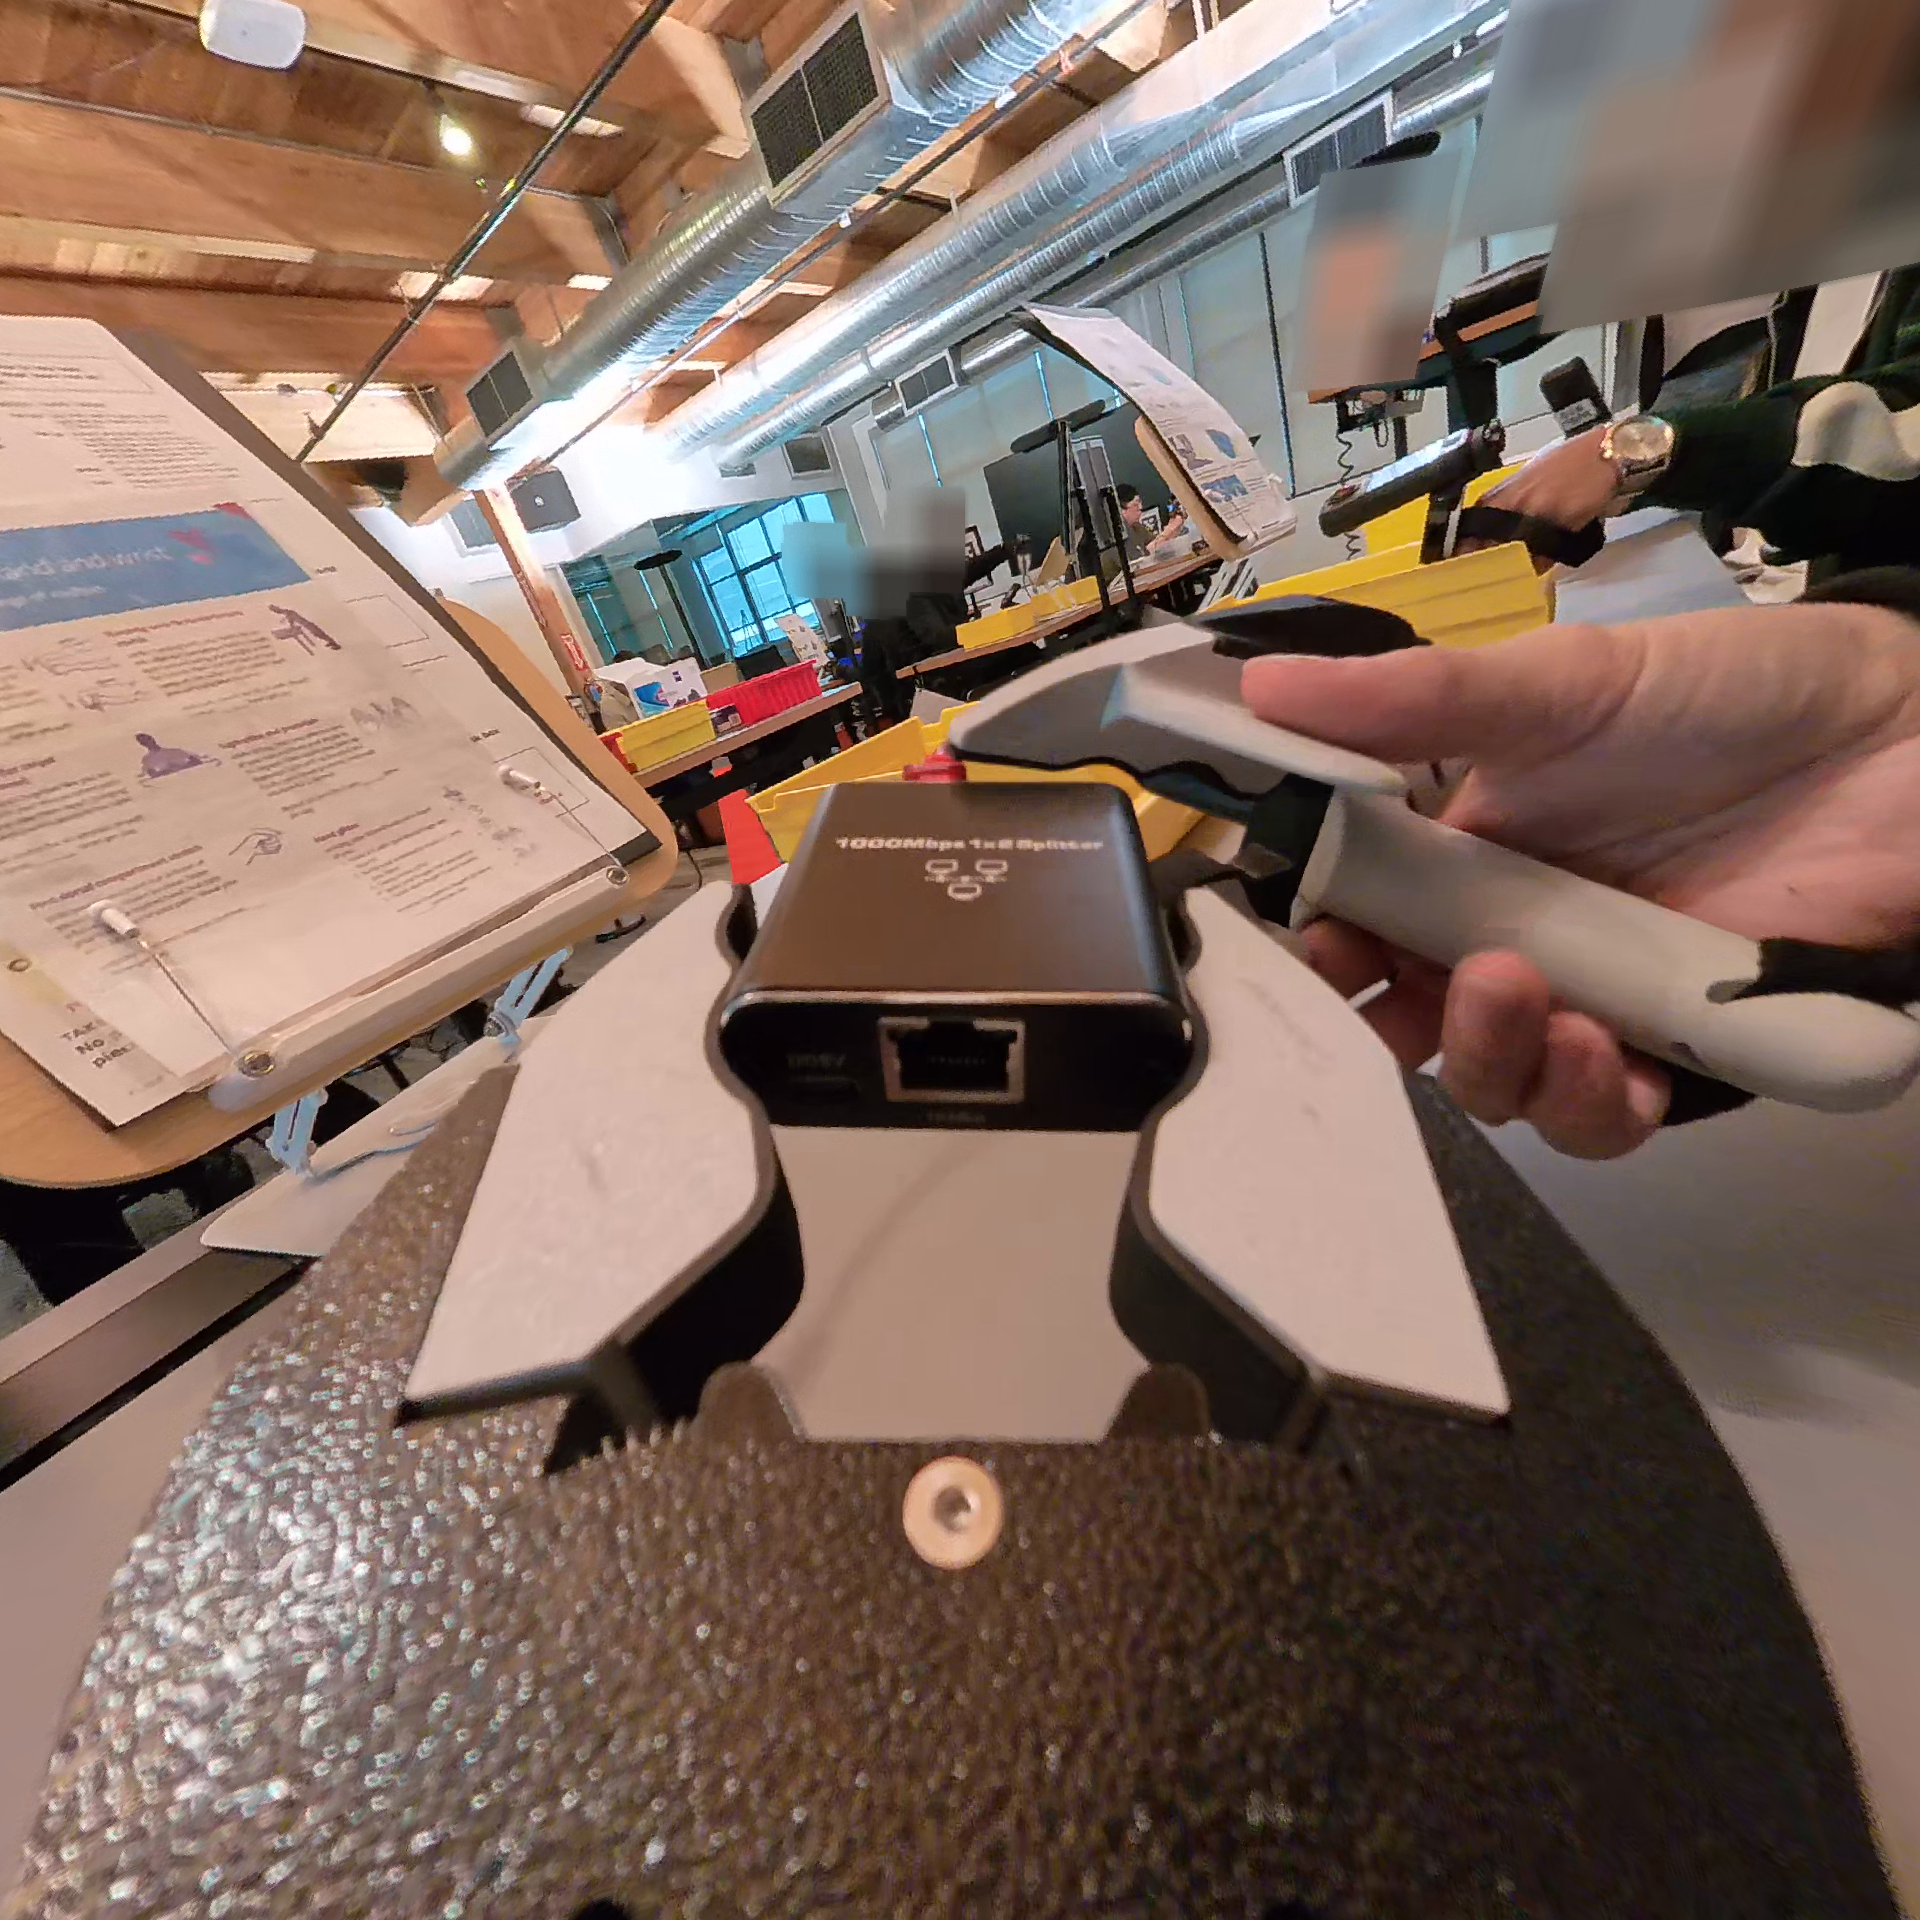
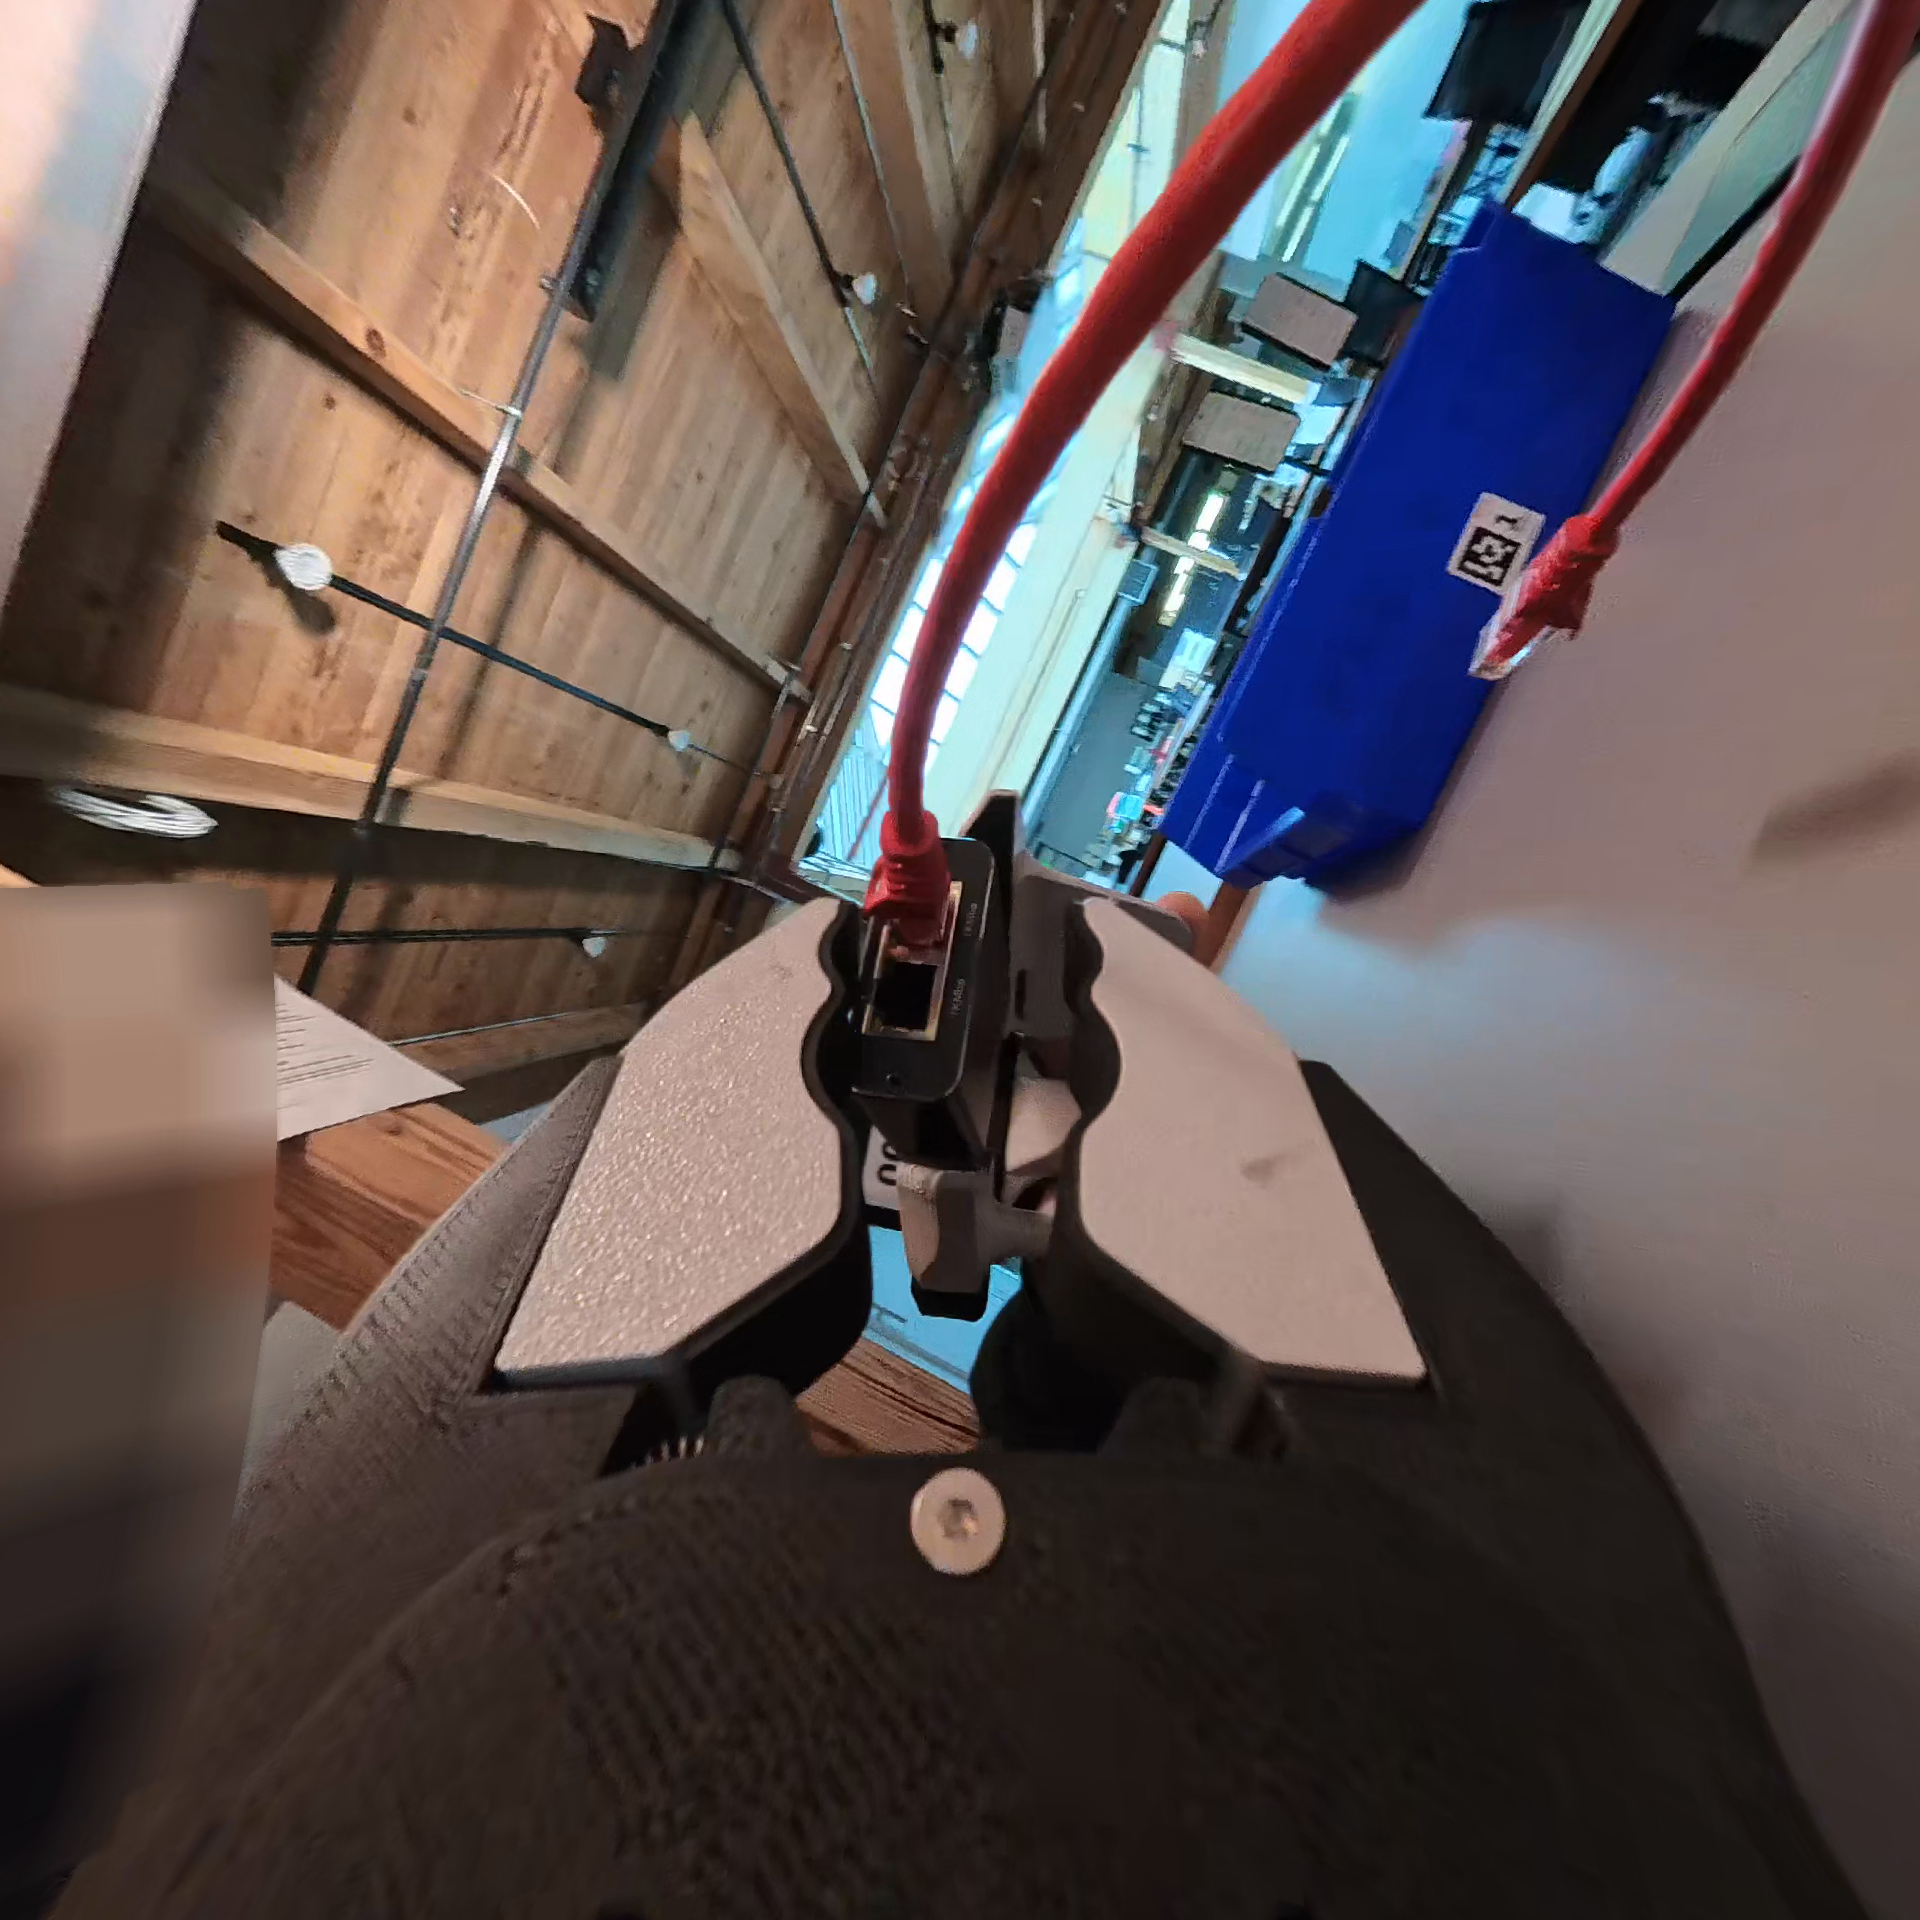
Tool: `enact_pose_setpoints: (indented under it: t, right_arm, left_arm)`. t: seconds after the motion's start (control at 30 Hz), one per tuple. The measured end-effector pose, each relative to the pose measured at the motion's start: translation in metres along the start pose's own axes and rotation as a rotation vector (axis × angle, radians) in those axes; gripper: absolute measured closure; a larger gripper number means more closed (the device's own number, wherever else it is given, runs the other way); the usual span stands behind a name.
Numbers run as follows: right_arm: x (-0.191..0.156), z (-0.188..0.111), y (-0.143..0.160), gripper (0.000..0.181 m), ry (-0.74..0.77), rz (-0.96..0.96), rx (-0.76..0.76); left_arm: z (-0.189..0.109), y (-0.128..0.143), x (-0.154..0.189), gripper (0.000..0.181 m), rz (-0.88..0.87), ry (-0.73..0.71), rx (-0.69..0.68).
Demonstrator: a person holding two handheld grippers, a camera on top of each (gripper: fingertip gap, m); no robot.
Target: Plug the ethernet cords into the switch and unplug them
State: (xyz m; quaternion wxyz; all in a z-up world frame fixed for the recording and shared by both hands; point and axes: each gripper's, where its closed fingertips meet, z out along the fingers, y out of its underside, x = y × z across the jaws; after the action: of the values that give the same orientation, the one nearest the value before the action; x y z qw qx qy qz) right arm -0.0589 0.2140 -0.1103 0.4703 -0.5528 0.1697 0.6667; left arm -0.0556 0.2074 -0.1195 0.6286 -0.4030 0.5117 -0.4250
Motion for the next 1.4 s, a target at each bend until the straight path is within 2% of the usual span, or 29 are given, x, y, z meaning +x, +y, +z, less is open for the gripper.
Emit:
enact_pose_setpoints:
  t: [0.1, 0.17, 0.5, 0.7, 1.2, 1.27, 1.4]
  right_arm:
    - [-0.0029, 0.0022, 0.0039, 0.147, -0.001, -0.010, -0.004]
    - [-0.0054, 0.0029, 0.0032, 0.159, -0.012, -0.007, 0.018]
    - [-0.0023, 0.0031, -0.0011, 0.161, 0.021, 0.018, 0.130]
    - [-0.0022, 0.0026, -0.0028, 0.160, -0.011, 0.065, 0.185]
    - [-0.0012, -0.0002, -0.0029, 0.163, 0.023, 0.001, 0.173]
    - [-0.0022, -0.0022, -0.0036, 0.170, 0.015, -0.036, 0.178]
    - [-0.0019, -0.0034, -0.0027, 0.169, 0.021, -0.088, 0.148]
  left_arm:
    - [0.0013, 0.0012, 0.0025, 0.108, 0.023, 0.002, -0.012]
    - [0.0019, 0.0015, 0.0036, 0.108, 0.035, 0.002, -0.018]
    - [0.0033, 0.0039, 0.0012, 0.108, 0.053, -0.026, -0.038]
    - [0.0038, 0.0040, 0.0002, 0.108, 0.048, -0.035, -0.040]
    - [0.0041, 0.0045, -0.0002, 0.108, 0.070, -0.045, -0.046]
    - [0.0045, 0.0049, 0.0006, 0.108, 0.086, -0.047, -0.052]
    - [0.0058, 0.0065, 0.0024, 0.108, 0.094, -0.042, -0.062]
